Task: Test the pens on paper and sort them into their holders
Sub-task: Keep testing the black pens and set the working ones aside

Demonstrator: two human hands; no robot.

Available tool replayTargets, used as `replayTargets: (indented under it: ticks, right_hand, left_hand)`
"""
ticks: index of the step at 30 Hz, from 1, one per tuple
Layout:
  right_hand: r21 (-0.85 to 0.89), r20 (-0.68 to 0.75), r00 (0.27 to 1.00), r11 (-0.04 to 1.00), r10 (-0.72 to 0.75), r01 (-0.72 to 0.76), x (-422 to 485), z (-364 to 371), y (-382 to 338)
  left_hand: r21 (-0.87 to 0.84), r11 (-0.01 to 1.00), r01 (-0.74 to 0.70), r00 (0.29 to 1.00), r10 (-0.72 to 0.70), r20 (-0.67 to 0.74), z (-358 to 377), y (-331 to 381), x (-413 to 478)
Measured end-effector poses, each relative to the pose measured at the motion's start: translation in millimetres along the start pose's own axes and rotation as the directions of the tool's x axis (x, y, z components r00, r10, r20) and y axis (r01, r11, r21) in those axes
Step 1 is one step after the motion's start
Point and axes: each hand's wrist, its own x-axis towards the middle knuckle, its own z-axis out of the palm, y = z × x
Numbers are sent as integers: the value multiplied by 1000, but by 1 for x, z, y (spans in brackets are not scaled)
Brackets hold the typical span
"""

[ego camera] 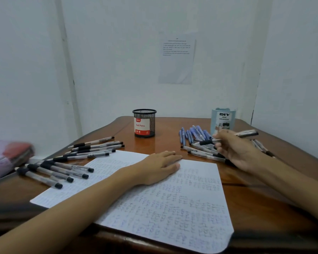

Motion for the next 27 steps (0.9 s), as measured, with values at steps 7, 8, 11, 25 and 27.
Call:
replayTargets:
  ticks: [7, 8, 11, 25, 27]
  right_hand:
    - [-366, 267, 957, 931, 116, -11, -11, 12, 15]
    - [-419, 258, 962, 908, 87, 30, -12, 13, 17]
    - [-535, 221, 971, 821, -93, 201, -13, 13, 22]
    - [-627, 310, 938, 709, -155, 324, -7, 12, 30]
    - [-610, 301, 943, 731, -145, 307, -6, 11, 30]
  left_hand:
    - [35, 999, 1, 1000, -1, -5, -1, 3, 0]
    - [39, 999, 0, 1000, 0, -6, -1, 4, -1]
    - [45, 999, 3, 1000, -3, 1, 0, 4, -1]
    - [78, 997, 10, 1000, -10, 6, -1, 6, -1]
    - [81, 997, 9, 1000, -10, 6, -1, 6, -1]
